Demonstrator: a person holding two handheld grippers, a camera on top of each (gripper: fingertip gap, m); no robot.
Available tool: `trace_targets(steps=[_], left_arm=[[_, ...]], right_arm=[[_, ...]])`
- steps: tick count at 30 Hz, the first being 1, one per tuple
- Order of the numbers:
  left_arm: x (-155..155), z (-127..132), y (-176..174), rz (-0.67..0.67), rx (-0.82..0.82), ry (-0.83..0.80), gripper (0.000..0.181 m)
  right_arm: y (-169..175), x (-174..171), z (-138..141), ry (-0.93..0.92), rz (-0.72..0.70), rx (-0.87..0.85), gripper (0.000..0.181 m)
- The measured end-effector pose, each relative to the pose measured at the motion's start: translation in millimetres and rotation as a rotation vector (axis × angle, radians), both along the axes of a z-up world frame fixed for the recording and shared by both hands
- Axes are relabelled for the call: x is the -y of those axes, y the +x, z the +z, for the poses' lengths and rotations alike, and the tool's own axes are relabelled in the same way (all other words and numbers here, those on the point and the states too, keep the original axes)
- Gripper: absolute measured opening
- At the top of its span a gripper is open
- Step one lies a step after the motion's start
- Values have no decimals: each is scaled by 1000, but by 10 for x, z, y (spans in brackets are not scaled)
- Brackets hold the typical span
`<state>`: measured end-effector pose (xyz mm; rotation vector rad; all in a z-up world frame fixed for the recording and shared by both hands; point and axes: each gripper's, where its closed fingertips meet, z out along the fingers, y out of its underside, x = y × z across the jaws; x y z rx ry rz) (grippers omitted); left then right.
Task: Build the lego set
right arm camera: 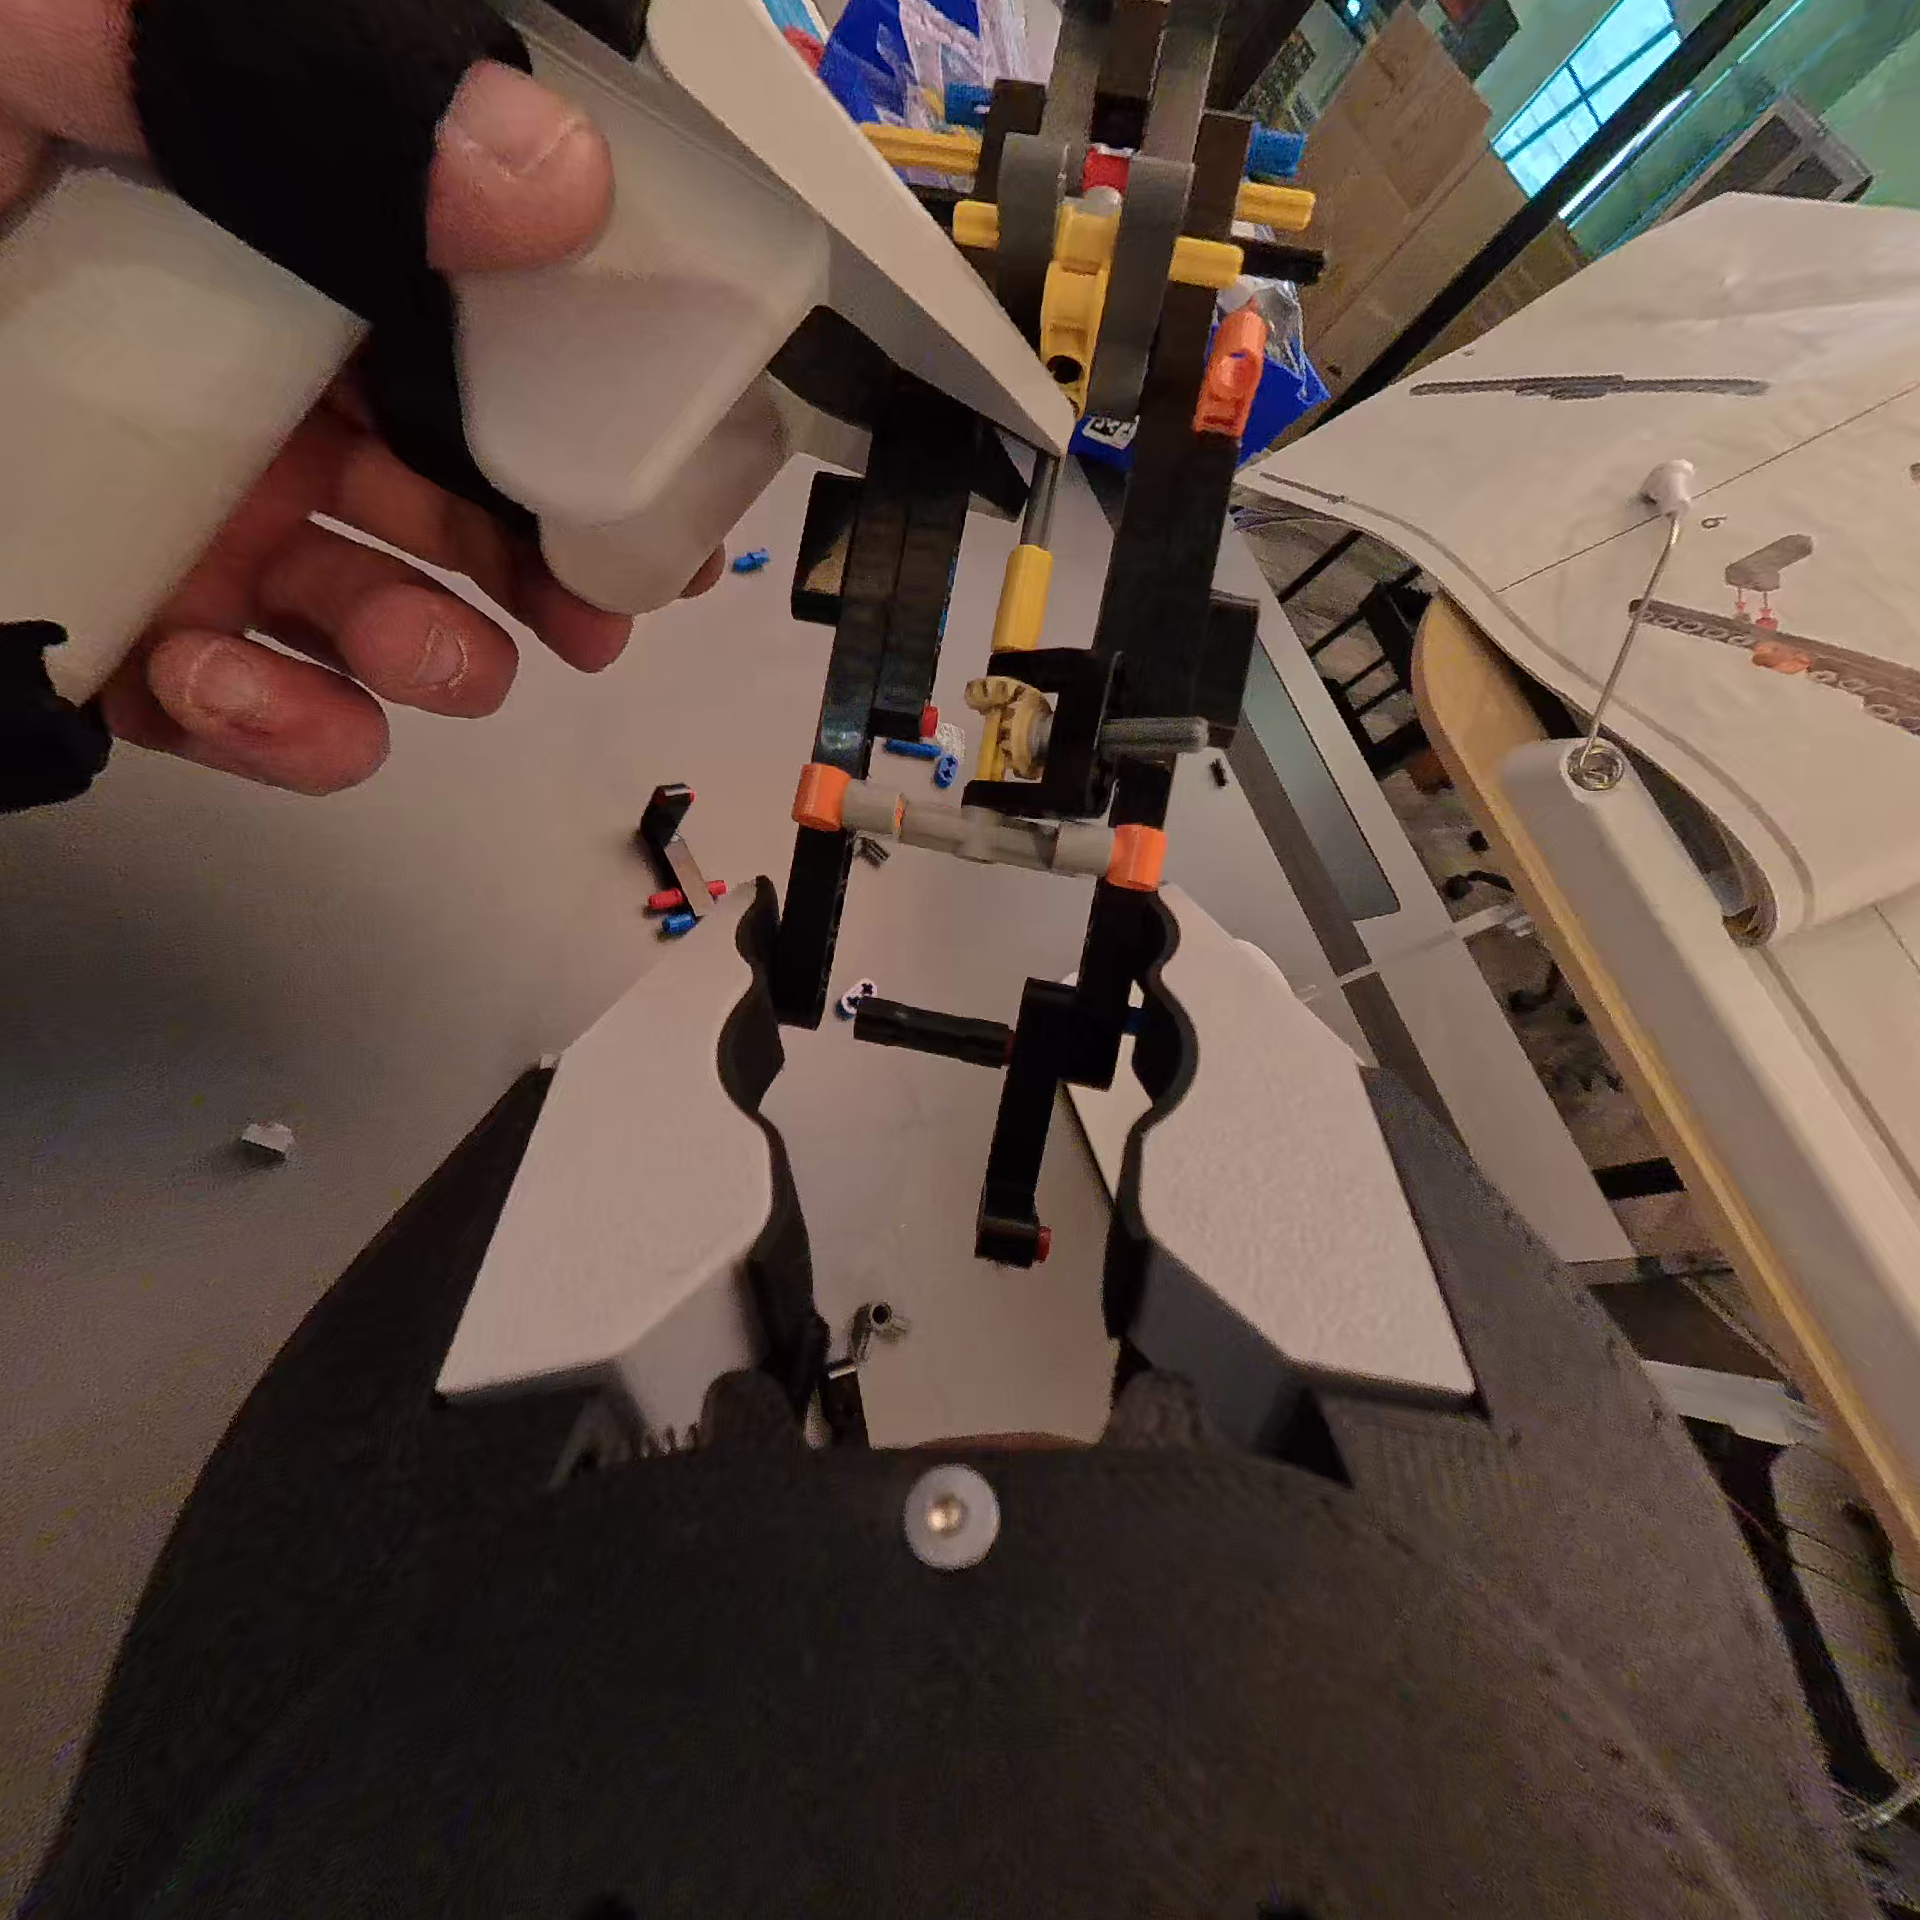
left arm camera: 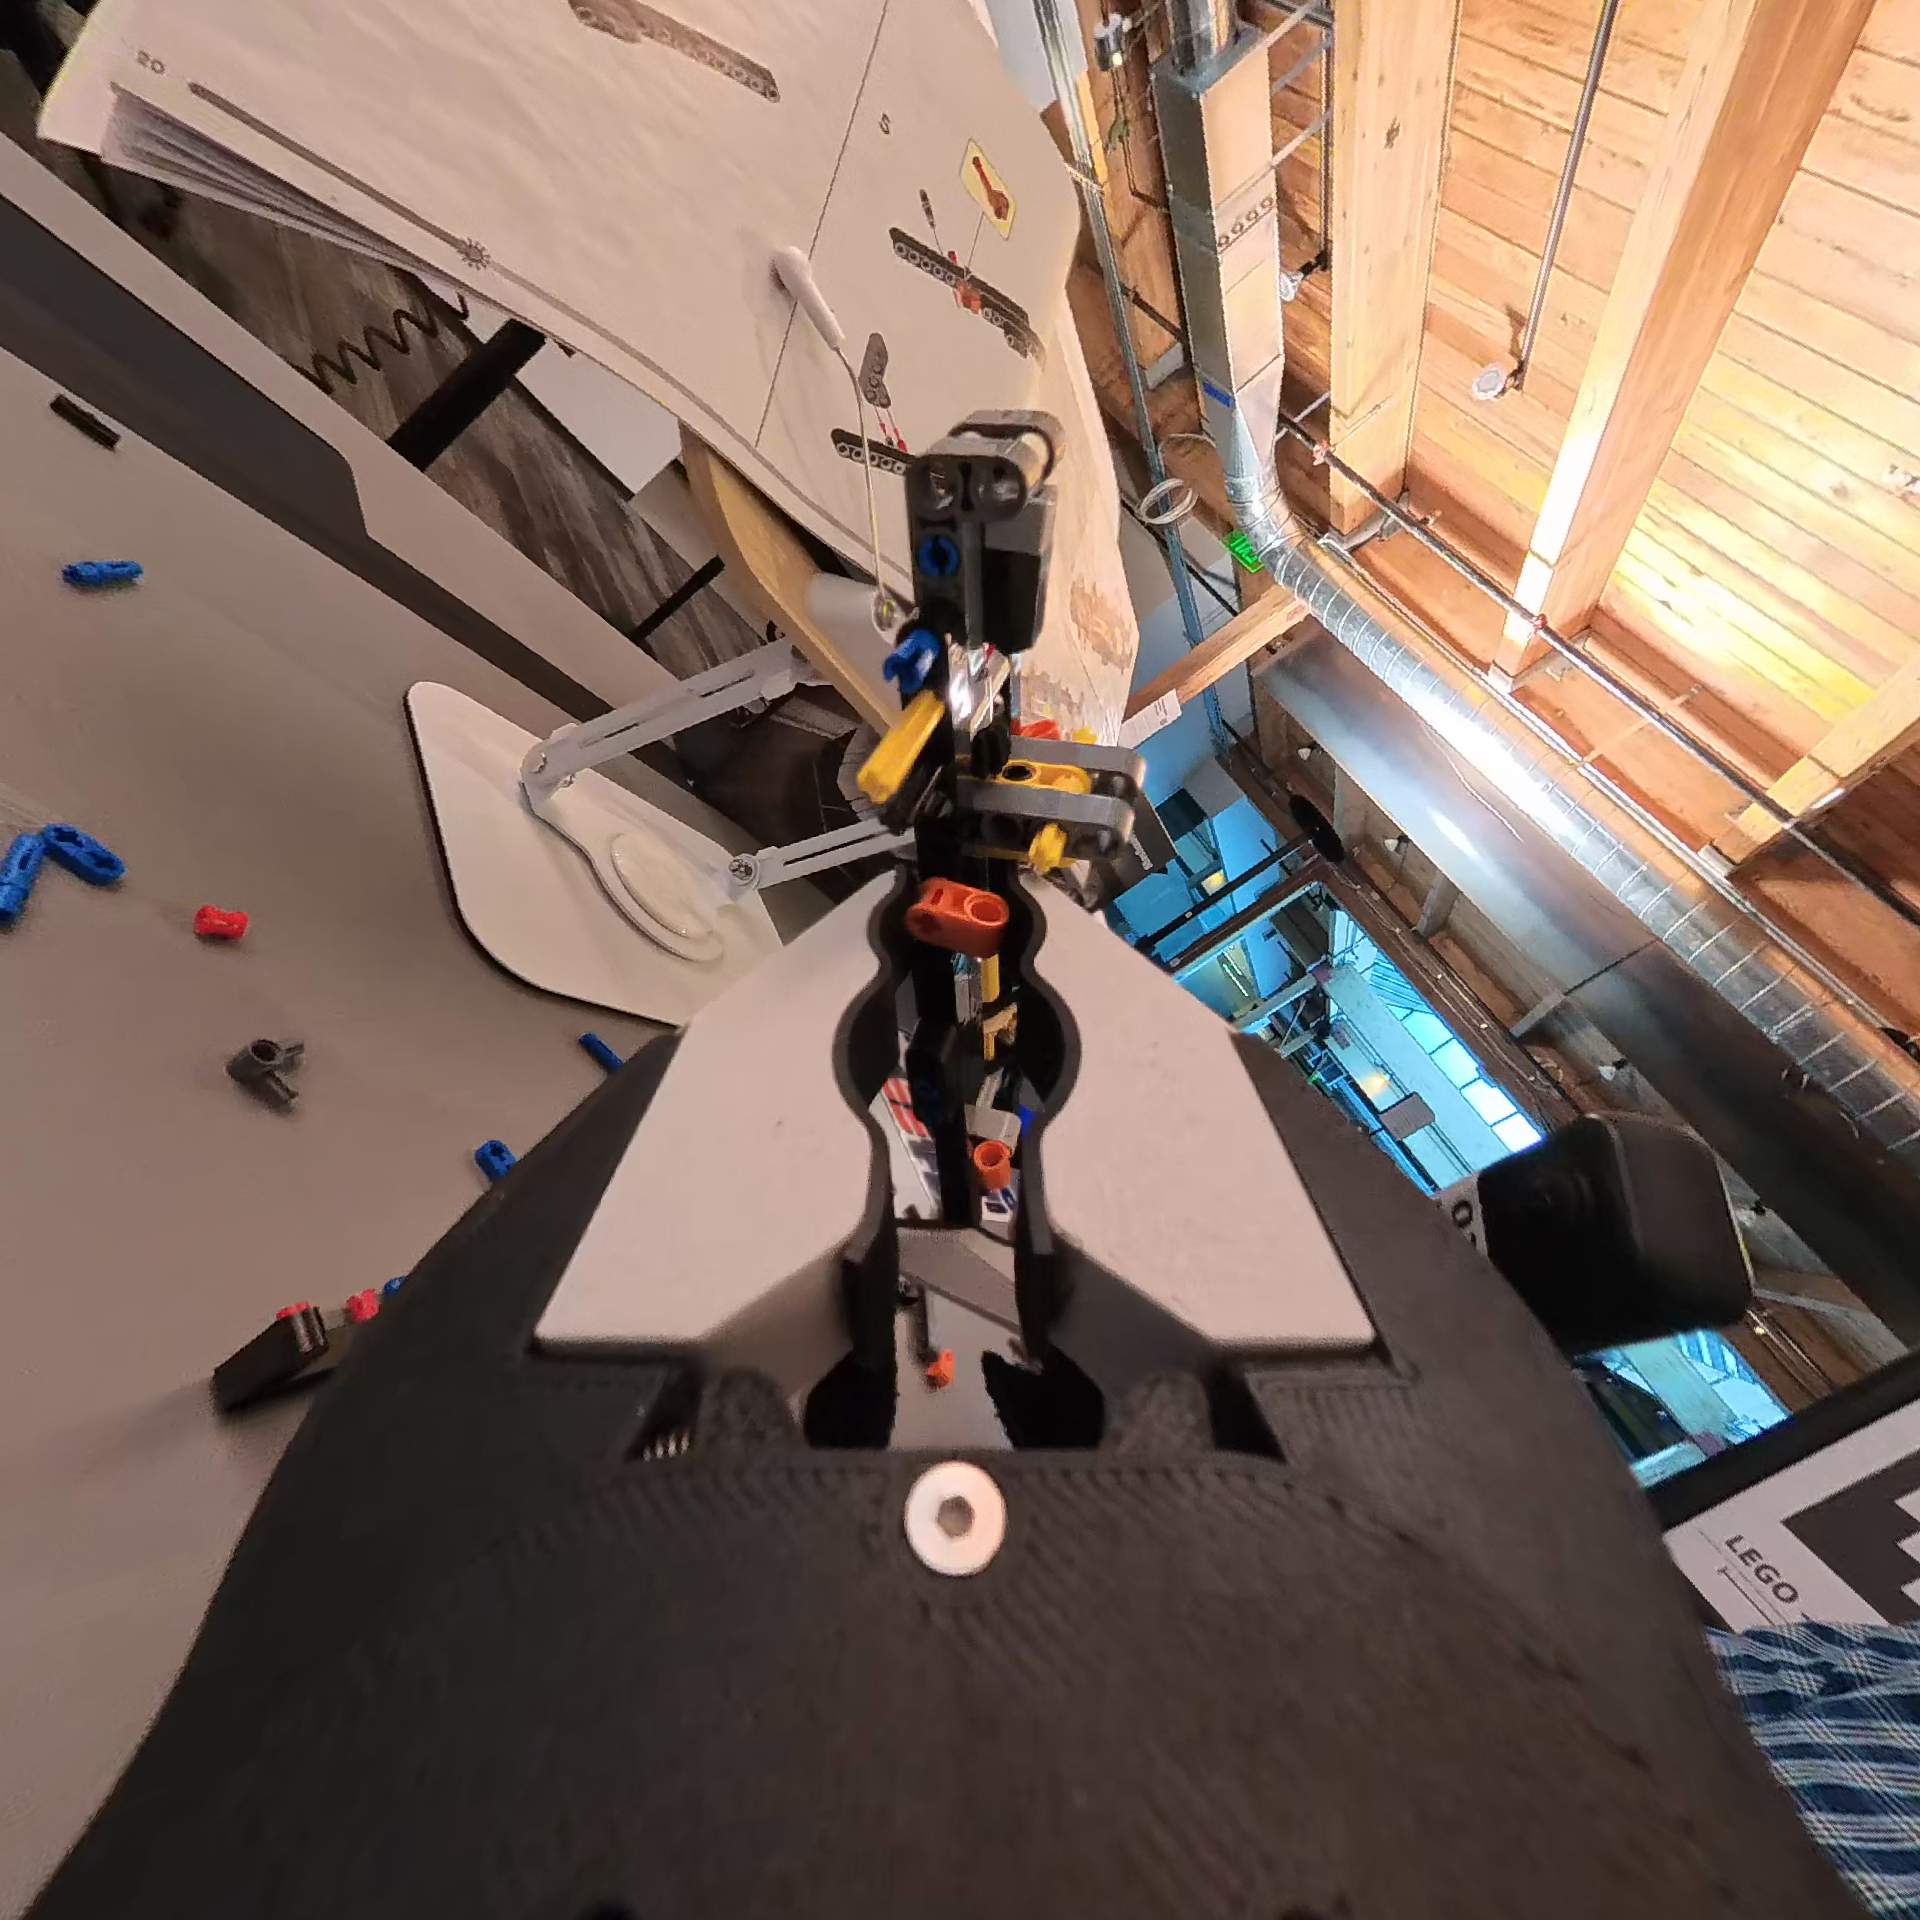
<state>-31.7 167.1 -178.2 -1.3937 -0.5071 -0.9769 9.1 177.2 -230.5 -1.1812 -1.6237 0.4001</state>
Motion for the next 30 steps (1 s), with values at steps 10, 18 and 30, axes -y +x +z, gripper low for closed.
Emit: trace_targets(steps=[10, 18, 30], left_arm=[[44, 97, 180, -70, -77, 50, 30], [139, 111, 241, -87, -204, 65, 43], [95, 162, 406, -122, -310, 42, 39]], right_arm=[[53, 73, 49, -315, 155, -39, 65], [138, 108, 143, -618, 284, -73, 65], [70, 164, 183, -673, 197, -137, 65]])
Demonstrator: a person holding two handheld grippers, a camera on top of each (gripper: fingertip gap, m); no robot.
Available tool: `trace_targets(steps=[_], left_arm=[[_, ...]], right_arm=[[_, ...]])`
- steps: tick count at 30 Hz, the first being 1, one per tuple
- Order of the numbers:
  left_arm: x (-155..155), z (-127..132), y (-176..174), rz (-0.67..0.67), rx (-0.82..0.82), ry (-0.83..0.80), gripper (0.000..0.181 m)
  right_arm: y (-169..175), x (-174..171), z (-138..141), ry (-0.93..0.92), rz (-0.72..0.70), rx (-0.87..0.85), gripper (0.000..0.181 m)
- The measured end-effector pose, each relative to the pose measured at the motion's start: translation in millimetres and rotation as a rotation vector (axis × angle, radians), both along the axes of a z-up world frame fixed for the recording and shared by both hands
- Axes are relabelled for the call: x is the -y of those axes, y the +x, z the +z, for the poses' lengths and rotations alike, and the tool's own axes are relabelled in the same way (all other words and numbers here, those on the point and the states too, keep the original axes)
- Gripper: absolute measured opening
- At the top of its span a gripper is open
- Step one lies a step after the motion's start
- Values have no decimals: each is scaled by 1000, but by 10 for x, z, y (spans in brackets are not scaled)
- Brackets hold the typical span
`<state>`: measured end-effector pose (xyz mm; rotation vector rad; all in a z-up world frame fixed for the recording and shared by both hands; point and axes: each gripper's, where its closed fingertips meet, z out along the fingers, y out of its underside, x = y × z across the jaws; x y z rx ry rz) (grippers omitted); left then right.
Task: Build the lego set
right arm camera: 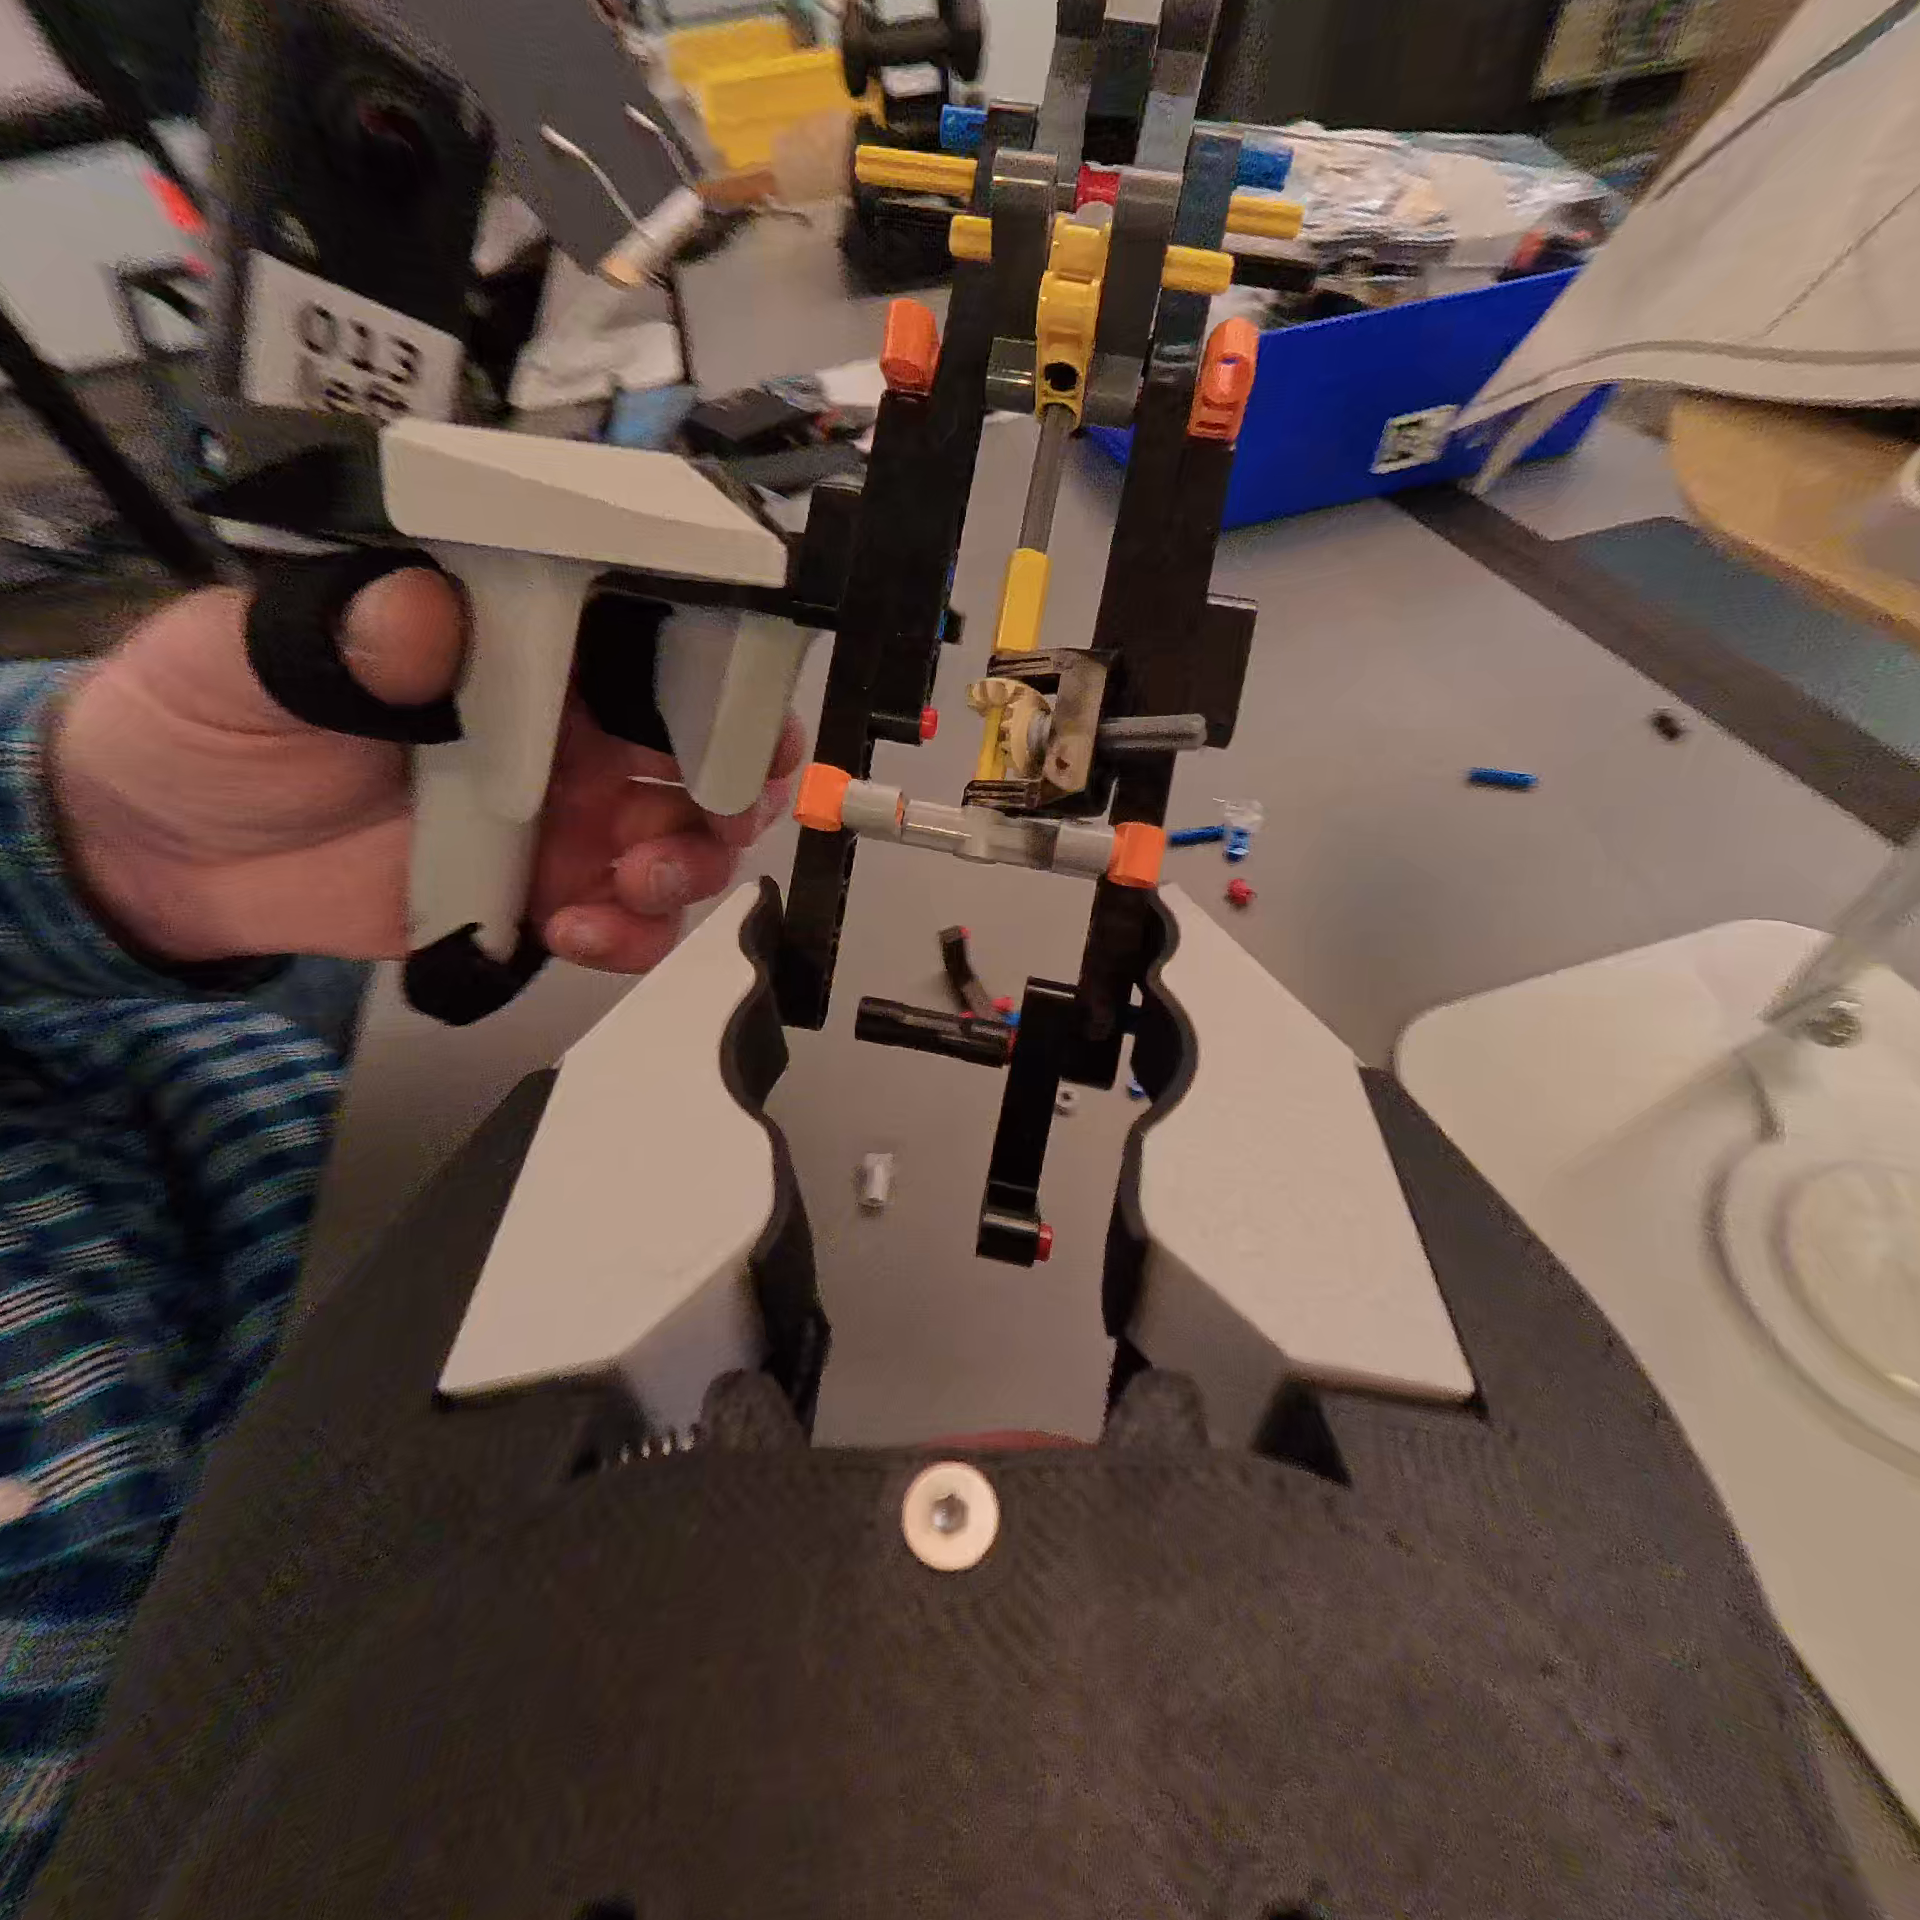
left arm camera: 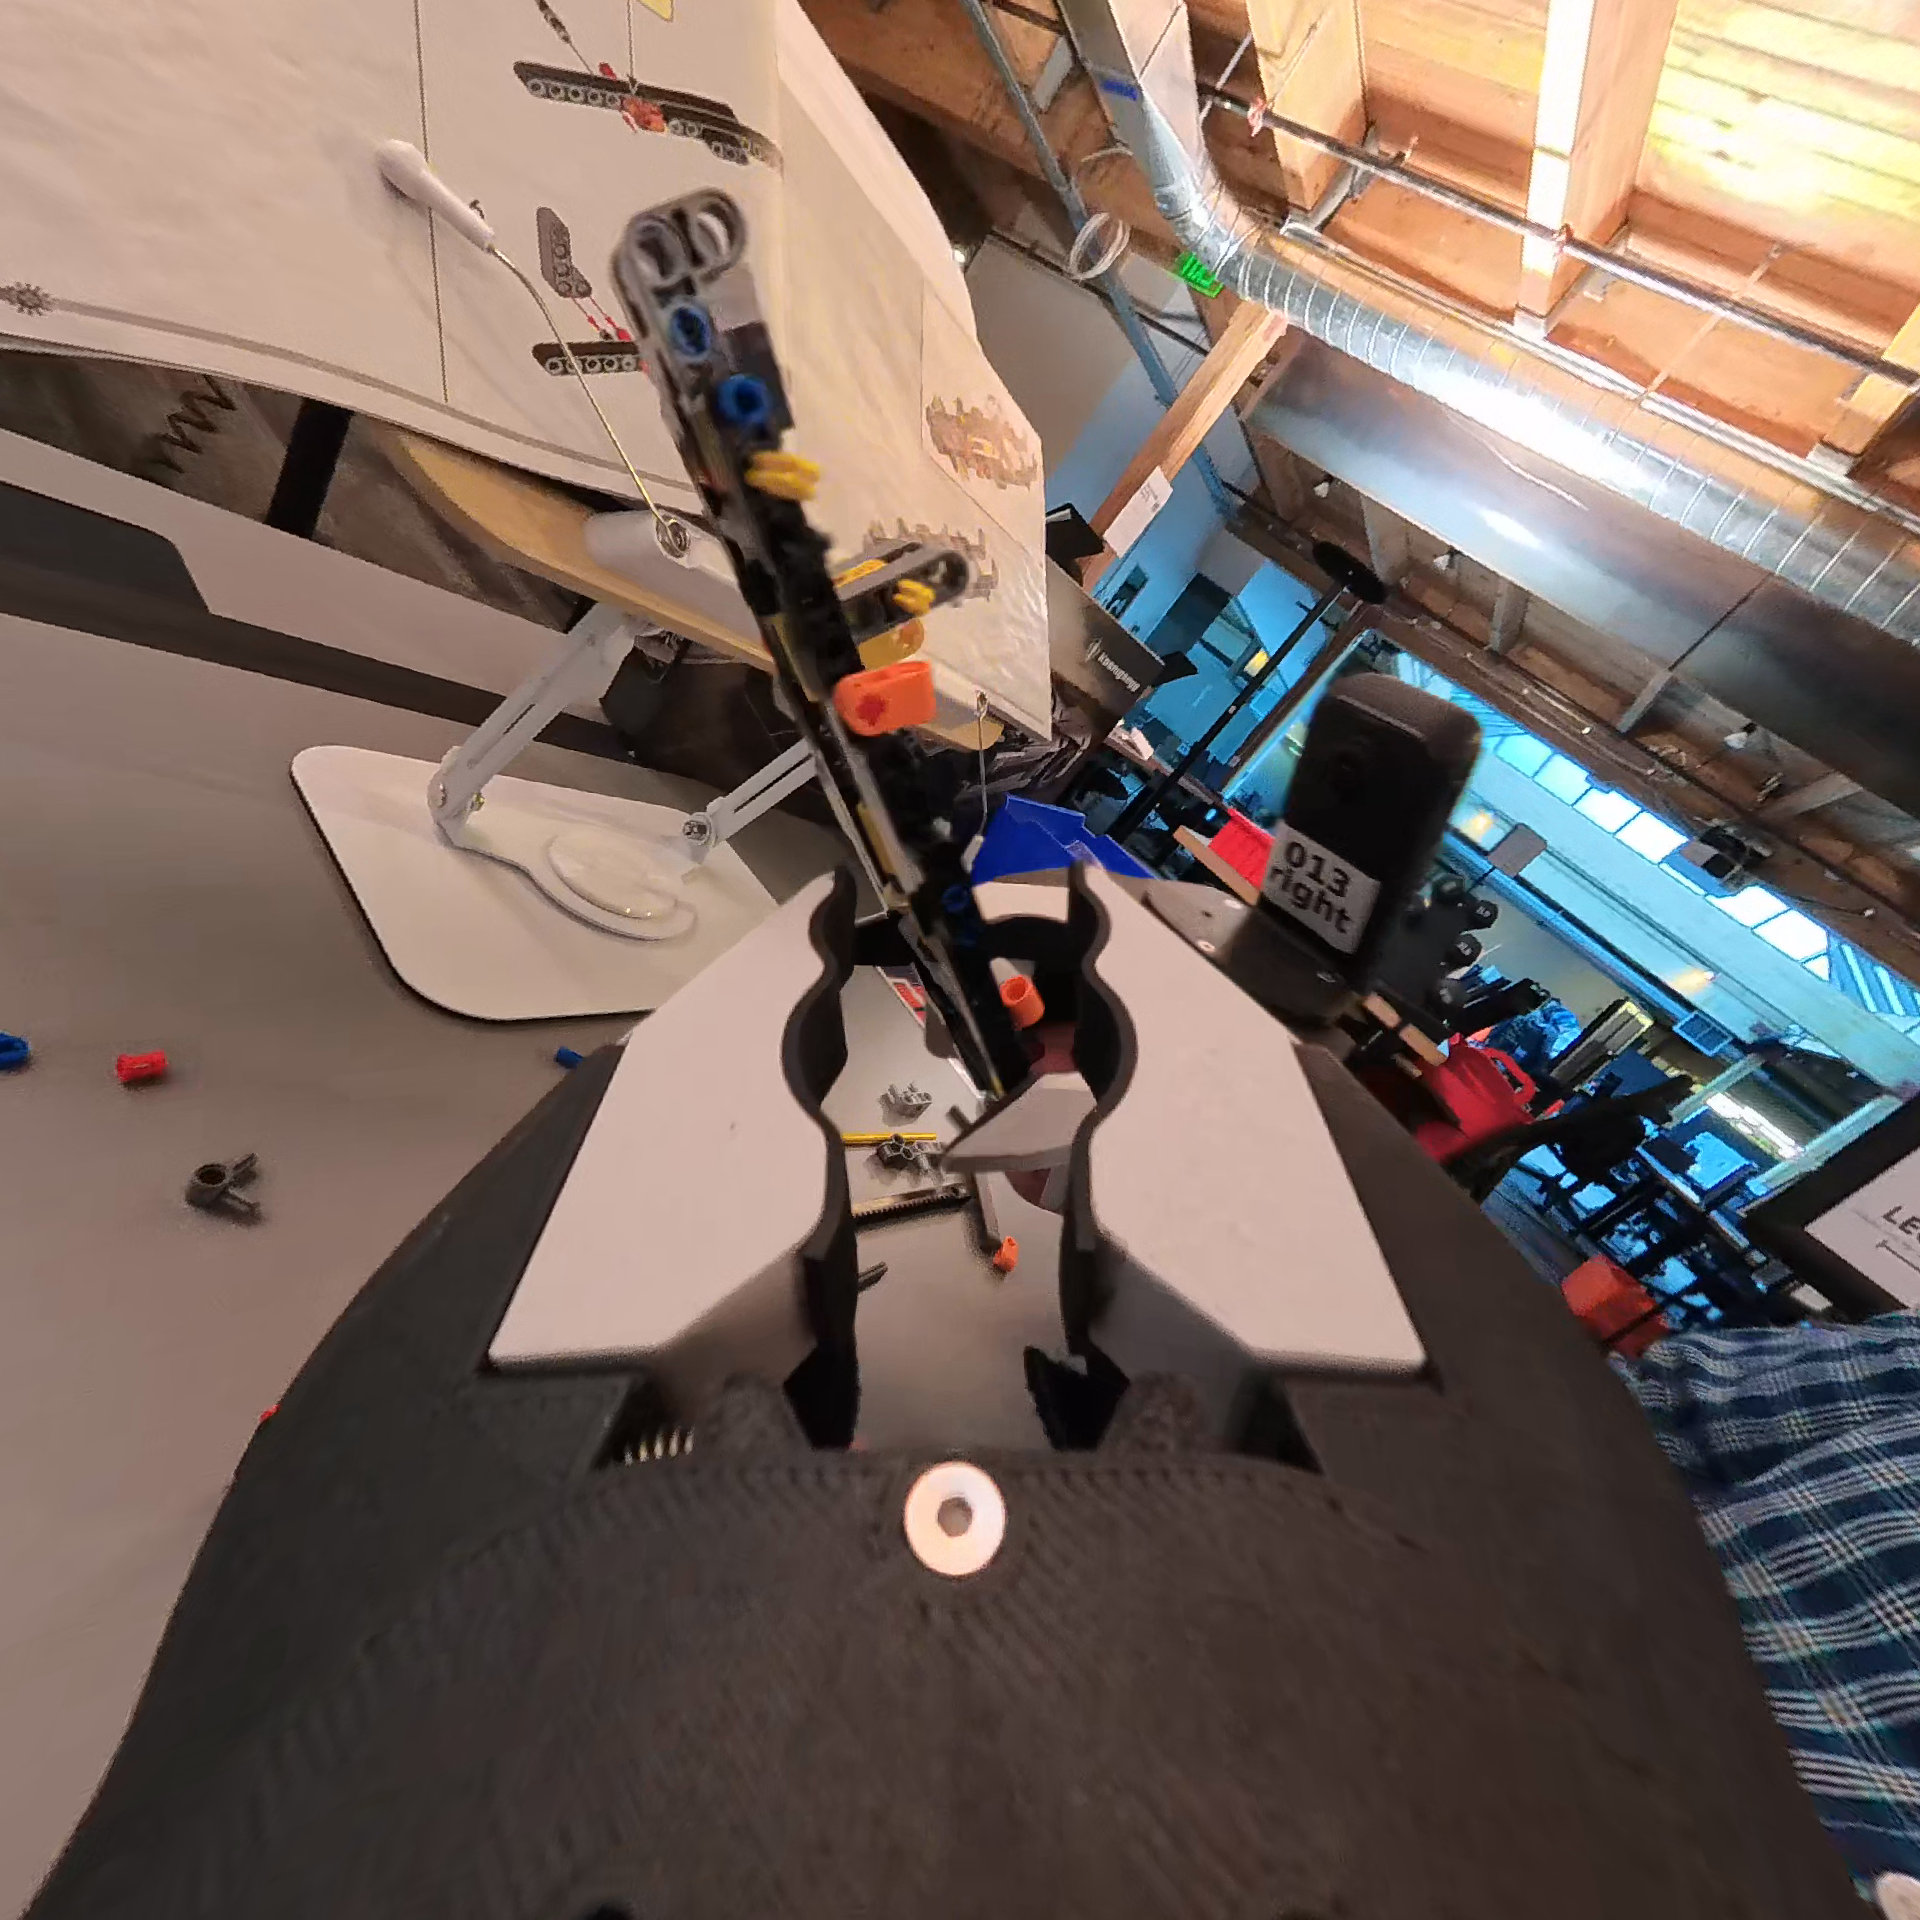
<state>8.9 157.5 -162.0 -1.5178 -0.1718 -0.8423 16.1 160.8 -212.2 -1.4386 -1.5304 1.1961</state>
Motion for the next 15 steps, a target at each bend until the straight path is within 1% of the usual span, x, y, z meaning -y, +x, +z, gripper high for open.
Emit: trace_targets(steps=[2, 4, 7, 9, 12, 15], left_arm=[[-31, -37, -5, 15, -9, -23, 30], [-58, -96, -63, 54, -13, -51, 12], [-30, -94, -87, 20, 19, -42, 8], [-9, -76, -102, -7, 22, -36, 7], [9, -66, -132, -54, -28, -30, 5], [47, 4, -117, -148, -15, -4, 6]], right_arm=[[-31, -3, -39, 92, -56, 30, 66], [-66, 16, -40, 134, -105, 36, 66], [-85, 26, -29, 215, -168, 35, 67], [-82, 66, 4, 220, -161, 20, 70], [-46, 154, 101, 218, -103, -12, 77], [21, 199, 227, 202, -45, -53, 71]])
